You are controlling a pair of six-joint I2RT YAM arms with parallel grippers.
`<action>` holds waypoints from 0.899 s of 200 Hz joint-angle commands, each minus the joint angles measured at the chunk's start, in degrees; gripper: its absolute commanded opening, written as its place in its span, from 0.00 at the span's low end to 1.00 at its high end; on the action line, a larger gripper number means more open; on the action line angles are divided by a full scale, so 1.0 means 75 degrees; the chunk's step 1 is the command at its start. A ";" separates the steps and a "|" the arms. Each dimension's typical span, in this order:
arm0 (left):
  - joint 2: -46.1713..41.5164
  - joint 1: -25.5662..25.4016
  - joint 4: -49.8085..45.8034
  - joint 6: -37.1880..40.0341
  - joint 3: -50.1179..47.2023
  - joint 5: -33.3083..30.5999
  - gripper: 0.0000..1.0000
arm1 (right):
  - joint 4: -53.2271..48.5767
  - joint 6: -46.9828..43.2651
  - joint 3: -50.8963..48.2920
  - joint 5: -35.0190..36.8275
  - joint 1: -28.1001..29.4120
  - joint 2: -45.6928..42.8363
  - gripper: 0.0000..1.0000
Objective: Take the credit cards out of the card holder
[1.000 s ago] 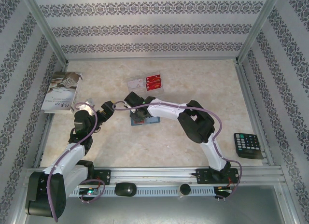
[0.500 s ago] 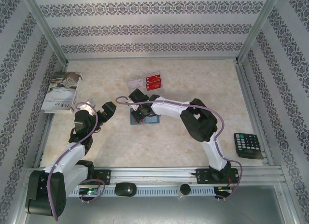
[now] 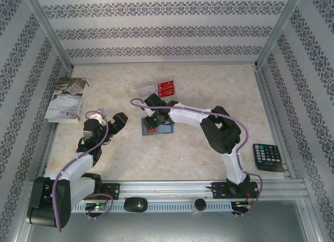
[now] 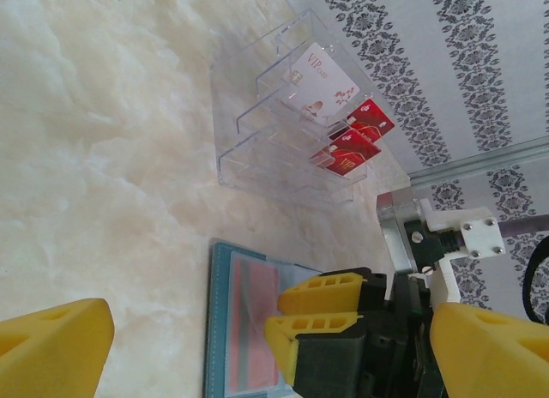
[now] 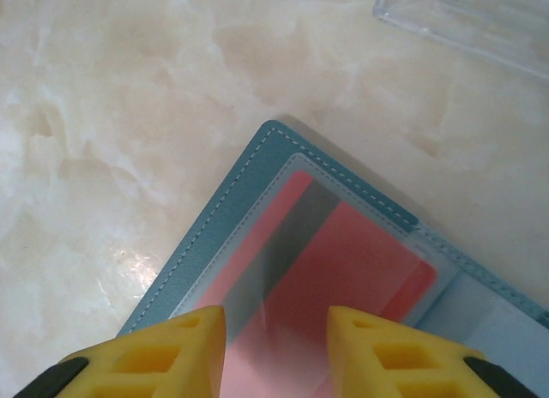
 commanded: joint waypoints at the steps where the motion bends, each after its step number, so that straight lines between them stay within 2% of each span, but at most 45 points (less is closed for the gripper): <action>1: -0.0118 -0.0089 0.0153 0.0219 0.0002 0.0084 0.95 | -0.0495 -0.0422 0.0308 0.1192 0.0237 -0.0095 0.39; 63: -0.0253 -0.0089 0.0079 0.0264 0.0002 0.0101 0.96 | -0.1355 -0.0835 0.1065 0.2181 0.0304 0.0802 0.40; 89: -0.0245 -0.0089 0.0079 0.0281 -0.0004 0.0113 0.96 | -0.1600 -0.0914 0.1091 0.2160 0.0327 0.1170 0.40; 109: -0.0275 -0.0089 0.0084 0.0299 0.0002 0.0157 0.96 | -0.1625 -0.0865 0.0949 0.1864 0.0319 0.1328 0.31; 147: -0.0434 -0.0098 -0.0070 0.0381 0.0014 0.0240 0.95 | -0.1408 -0.0744 0.0625 0.1542 0.0253 0.1328 0.00; 180: -0.0340 -0.0249 -0.0009 0.0568 0.0037 0.0416 0.90 | -0.1025 -0.0623 0.0572 0.0918 0.0088 0.0995 0.00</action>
